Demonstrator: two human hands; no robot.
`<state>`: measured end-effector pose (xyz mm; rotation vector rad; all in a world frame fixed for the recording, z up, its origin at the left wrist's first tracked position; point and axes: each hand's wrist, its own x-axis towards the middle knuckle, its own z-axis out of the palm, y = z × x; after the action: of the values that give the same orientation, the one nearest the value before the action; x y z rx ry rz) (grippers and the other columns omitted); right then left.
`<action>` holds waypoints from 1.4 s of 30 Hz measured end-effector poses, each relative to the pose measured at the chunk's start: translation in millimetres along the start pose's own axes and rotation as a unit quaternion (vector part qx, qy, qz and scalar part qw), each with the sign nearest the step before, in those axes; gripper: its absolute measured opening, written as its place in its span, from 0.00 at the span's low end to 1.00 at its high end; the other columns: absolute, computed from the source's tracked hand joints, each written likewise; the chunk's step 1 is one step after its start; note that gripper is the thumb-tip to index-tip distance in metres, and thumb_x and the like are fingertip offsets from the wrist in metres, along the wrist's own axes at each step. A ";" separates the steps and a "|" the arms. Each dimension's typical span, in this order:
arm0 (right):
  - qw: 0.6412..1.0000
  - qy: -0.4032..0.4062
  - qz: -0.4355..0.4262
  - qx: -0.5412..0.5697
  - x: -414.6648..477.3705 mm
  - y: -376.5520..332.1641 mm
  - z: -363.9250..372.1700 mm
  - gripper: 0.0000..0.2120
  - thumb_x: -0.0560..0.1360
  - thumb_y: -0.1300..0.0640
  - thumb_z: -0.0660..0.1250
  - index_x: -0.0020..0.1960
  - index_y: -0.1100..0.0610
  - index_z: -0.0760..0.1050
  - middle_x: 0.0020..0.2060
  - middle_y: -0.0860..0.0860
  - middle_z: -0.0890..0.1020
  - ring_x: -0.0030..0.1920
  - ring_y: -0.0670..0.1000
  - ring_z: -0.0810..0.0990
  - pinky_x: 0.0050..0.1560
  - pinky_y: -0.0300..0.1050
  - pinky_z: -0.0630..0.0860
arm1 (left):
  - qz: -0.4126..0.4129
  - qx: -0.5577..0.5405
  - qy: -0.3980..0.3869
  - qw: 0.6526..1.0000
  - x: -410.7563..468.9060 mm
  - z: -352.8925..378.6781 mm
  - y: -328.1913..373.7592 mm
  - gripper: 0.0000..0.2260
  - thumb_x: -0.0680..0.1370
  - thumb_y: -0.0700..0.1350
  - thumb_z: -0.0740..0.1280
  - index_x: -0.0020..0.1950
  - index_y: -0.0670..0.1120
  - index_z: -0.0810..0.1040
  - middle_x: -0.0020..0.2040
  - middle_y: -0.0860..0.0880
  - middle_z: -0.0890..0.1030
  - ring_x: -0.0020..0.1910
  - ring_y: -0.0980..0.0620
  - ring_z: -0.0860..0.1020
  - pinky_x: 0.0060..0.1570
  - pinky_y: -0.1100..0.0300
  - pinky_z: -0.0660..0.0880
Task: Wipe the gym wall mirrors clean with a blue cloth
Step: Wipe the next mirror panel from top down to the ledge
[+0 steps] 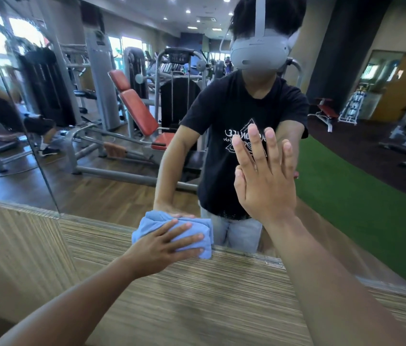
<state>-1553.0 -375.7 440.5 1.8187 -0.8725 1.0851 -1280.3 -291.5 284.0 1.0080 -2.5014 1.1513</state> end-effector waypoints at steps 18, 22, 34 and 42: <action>1.000 0.005 -0.001 0.000 -0.8 -0.9 1.3 0.30 0.82 0.54 0.60 0.83 0.52 0.57 0.82 0.55 0.56 0.81 0.60 0.54 0.81 0.62 0.48 | -0.346 -0.031 0.171 0.922 22.9 -54.7 -76.9 0.17 0.86 0.48 0.55 0.75 0.50 0.66 0.79 0.42 0.56 0.79 0.33 0.52 0.77 0.40 0.55; 1.000 -0.002 -0.001 0.000 -1.3 -0.3 -1.0 0.30 0.83 0.54 0.59 0.83 0.52 0.57 0.82 0.55 0.56 0.81 0.60 0.54 0.81 0.62 0.48 | -0.557 -0.169 0.274 0.765 56.6 -49.6 -44.6 0.22 0.84 0.41 0.55 0.79 0.50 0.63 0.82 0.43 0.52 0.81 0.42 0.50 0.78 0.61 0.47; 1.000 -0.007 -0.024 -0.002 -2.0 6.6 -2.1 0.29 0.84 0.53 0.58 0.83 0.53 0.57 0.82 0.55 0.54 0.81 0.60 0.54 0.81 0.62 0.49 | -0.749 -0.369 0.311 0.455 97.9 -34.3 46.6 0.28 0.85 0.37 0.57 0.82 0.51 0.51 0.82 0.46 0.43 0.79 0.57 0.47 0.66 0.78 0.48; 1.000 -0.008 -0.012 -0.006 -2.6 2.1 -0.2 0.28 0.84 0.53 0.57 0.83 0.53 0.56 0.82 0.55 0.56 0.82 0.60 0.53 0.81 0.63 0.49 | -0.819 -0.317 0.307 0.367 36.2 -23.2 -11.7 0.28 0.85 0.37 0.56 0.83 0.48 0.50 0.82 0.38 0.47 0.81 0.43 0.49 0.75 0.57 0.52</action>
<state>-1555.8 -376.1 438.8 1.8254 -0.8616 1.0491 -1301.7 -297.9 322.6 1.4702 -0.2723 -0.2343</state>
